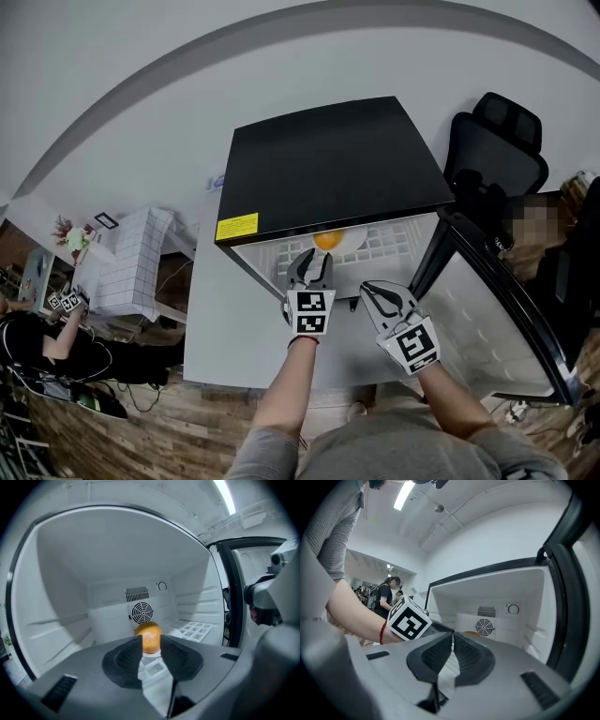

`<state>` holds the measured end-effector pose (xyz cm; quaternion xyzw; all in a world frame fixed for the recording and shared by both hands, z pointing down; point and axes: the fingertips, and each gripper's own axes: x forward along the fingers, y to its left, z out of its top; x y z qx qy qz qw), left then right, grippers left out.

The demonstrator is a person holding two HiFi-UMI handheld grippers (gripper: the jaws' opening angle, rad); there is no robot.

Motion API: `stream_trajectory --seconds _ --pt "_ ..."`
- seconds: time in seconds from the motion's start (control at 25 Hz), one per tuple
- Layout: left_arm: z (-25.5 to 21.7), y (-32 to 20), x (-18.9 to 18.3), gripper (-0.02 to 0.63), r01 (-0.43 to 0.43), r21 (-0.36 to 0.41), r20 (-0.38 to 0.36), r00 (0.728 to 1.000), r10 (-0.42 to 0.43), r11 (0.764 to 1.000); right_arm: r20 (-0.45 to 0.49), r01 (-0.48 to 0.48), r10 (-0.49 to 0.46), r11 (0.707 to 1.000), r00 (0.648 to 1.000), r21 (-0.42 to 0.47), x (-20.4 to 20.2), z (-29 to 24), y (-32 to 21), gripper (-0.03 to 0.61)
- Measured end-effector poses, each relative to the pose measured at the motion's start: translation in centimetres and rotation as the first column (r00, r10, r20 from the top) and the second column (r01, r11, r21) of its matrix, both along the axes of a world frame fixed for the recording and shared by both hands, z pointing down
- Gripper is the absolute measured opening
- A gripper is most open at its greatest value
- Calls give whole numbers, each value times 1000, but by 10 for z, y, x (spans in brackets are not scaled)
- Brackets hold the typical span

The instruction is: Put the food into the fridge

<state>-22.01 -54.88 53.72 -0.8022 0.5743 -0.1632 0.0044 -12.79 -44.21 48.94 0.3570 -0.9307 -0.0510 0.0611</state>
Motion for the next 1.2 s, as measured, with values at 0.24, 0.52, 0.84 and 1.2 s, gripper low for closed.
stream_trajectory --seconds 0.24,0.52,0.84,1.2 --pt "-12 20 2 11 -26 40 -36 999 28 999 0 1 -1 1000 1000 7 -7 -1 6 14" --pt "-26 38 5 11 -73 85 -84 993 80 994 -16 7 -6 1000 1000 20 -14 -7 15 14" --pt "-43 63 11 11 -97 136 -108 988 112 986 -17 -1 2 1000 1000 30 -15 -11 20 14" --pt "-43 102 4 11 -88 139 -193 974 114 986 -2 -14 14 1000 1000 28 -16 -11 27 14"
